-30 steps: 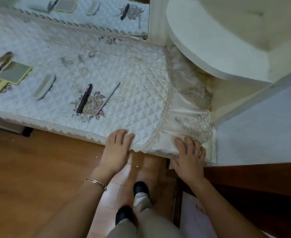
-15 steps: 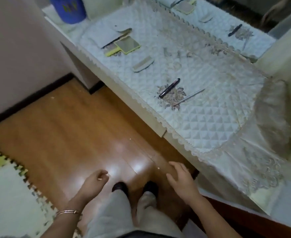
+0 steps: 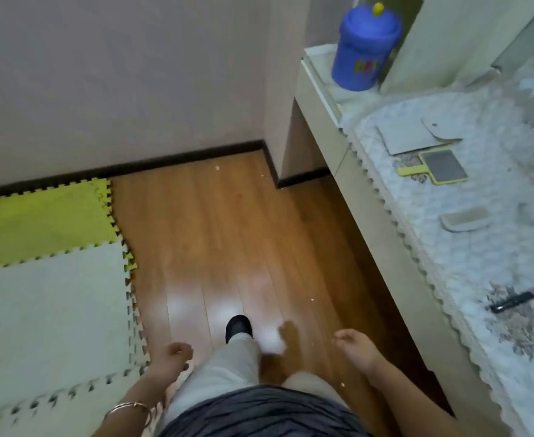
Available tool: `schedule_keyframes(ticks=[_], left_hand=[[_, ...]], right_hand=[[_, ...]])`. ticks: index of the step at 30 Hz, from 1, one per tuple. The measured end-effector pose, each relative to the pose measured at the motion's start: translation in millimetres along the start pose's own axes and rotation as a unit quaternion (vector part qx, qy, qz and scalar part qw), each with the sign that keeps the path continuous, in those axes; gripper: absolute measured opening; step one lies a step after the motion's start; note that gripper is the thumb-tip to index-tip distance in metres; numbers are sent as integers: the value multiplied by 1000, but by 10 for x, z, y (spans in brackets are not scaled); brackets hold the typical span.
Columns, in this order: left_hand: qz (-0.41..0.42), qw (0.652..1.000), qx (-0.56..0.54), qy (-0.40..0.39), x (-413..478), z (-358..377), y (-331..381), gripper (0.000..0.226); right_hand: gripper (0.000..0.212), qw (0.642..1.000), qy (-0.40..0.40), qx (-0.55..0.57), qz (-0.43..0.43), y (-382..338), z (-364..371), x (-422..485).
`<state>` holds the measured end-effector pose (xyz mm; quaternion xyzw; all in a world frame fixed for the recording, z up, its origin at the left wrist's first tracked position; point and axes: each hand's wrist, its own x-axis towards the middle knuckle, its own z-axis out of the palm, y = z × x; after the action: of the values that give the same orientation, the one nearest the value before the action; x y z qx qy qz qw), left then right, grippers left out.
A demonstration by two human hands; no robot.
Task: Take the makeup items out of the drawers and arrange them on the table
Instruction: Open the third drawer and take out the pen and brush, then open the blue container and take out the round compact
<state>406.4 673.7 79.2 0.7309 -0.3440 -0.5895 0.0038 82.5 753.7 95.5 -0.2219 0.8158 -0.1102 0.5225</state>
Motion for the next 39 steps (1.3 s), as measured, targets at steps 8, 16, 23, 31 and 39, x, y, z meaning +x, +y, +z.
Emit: schedule_keyframes(ticks=[8,16,23,31,39], left_hand=[[-13,994,-102,41,474,-786,559,12],[-86,988,-128,7,889,-866,1117,19],[-14,993,-108,36,1293,-1136,2284,28],[0,993,-101,59,1950,-1679,3061,9],[4,998,56,-34,2973,-2386,4068,21]], right_hand=[[21,998,4,57,13,-1030,98,407],[22,994,-71,-23,79,-1630,-97,1095],[27,998,-43,6,43,-2813,-354,1750],[27,999,1,46,-29,-3981,-439,2243],[21,970,30,186,152,-4132,-151,2215]])
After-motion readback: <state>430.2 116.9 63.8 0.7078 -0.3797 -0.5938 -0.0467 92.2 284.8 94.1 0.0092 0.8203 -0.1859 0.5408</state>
